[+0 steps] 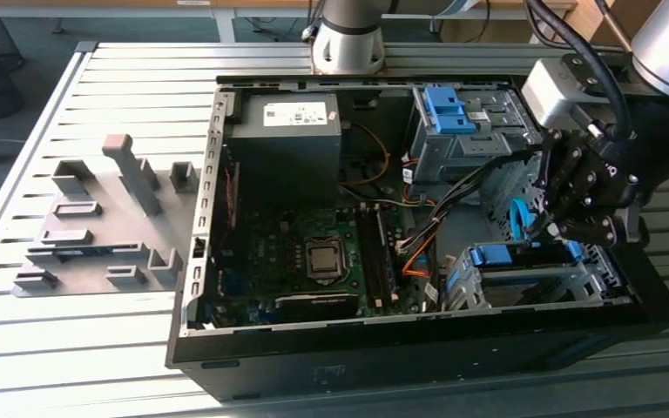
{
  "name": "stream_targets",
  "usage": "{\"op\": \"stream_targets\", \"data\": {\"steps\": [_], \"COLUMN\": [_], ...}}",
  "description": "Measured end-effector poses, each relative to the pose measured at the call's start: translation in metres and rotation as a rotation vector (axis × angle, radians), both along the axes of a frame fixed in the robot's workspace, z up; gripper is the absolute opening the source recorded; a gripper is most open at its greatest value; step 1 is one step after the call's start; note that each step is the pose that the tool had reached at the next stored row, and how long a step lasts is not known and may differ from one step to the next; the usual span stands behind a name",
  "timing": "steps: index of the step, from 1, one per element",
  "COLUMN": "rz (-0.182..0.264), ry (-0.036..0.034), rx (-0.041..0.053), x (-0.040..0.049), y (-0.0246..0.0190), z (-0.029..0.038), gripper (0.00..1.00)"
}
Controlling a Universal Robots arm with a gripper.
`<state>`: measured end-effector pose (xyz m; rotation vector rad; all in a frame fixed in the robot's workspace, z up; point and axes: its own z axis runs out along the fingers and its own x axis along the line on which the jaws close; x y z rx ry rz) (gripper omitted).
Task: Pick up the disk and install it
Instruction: 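Insert the second disk wire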
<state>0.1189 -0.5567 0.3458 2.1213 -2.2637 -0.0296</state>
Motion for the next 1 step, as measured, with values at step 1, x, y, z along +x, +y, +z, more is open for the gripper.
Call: {"op": "stream_targets", "data": {"steps": [1], "rz": [0.000], "ry": [0.0000], "rx": [0.0000], "x": [0.0000], "y": [0.0000], "z": [0.0000], "gripper": [0.11]}}
